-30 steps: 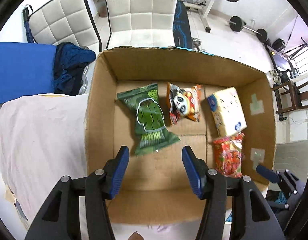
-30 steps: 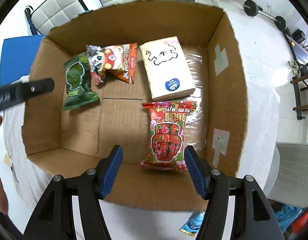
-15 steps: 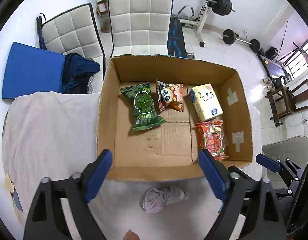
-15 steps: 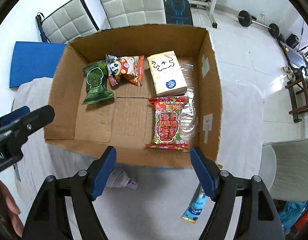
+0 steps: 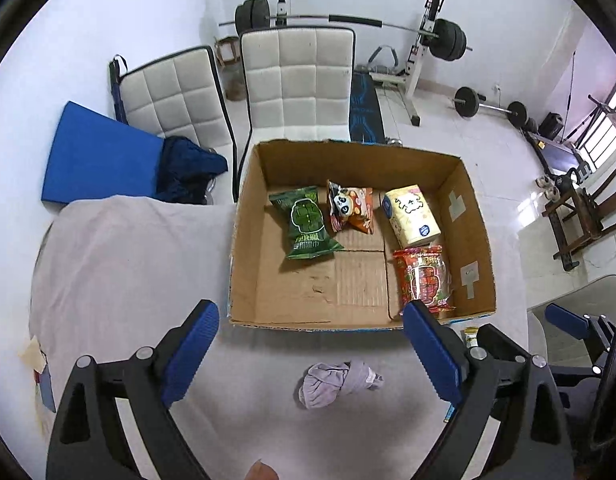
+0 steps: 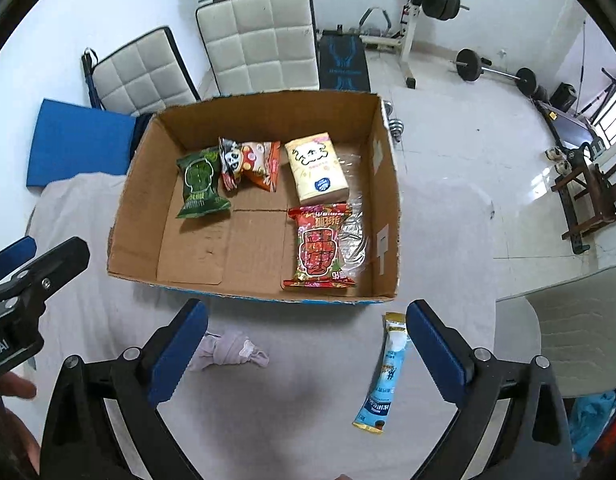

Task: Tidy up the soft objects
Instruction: 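Lift both tools out of the box, then grasp the lilac rolled sock with the left gripper while the right grasps the blue stick pack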

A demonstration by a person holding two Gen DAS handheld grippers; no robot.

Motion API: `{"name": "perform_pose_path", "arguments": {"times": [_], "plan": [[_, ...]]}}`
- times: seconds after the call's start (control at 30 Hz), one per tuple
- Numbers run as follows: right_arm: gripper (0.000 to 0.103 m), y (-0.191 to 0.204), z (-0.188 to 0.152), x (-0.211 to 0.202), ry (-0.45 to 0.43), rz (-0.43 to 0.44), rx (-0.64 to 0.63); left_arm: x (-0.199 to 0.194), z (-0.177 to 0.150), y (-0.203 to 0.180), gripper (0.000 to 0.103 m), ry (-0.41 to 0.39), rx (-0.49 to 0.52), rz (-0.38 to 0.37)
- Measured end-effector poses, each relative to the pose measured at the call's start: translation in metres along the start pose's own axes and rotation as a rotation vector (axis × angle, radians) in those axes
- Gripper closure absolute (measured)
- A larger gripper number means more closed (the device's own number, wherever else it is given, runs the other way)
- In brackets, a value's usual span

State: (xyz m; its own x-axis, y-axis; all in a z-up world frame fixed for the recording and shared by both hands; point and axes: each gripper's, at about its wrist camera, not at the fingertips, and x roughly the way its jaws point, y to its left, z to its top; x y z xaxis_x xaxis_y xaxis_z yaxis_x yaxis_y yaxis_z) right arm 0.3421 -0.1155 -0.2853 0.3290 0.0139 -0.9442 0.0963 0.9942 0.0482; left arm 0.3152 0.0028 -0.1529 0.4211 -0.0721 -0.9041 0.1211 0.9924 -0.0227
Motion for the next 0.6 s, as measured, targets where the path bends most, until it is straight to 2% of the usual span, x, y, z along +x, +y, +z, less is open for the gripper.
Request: {"name": "perform_pose_path", "arguments": {"times": [0.13,0.27,0.33,0.47,0.6], "plan": [[0.002,-0.005,-0.007,-0.015,-0.027,0.018,0.018,-0.009,-0.008,-0.001,0.008,-0.017,-0.008,-0.009],[0.000,-0.018,-0.020,-0.013,-0.002,0.019,0.057,-0.005,-0.022,-0.001,0.008,0.000,-0.007,-0.010],[0.000,-0.029,-0.030,-0.002,0.025,0.006,0.082,0.008,-0.033,0.000,0.008,0.040,-0.011,-0.011],[0.000,-0.060,-0.056,0.036,0.134,-0.011,0.161,0.047,-0.059,-0.003,0.008,0.152,0.004,-0.038],[0.000,-0.090,-0.085,0.080,0.241,-0.045,0.241,0.101,-0.083,-0.022,0.008,0.268,0.117,0.003]]}}
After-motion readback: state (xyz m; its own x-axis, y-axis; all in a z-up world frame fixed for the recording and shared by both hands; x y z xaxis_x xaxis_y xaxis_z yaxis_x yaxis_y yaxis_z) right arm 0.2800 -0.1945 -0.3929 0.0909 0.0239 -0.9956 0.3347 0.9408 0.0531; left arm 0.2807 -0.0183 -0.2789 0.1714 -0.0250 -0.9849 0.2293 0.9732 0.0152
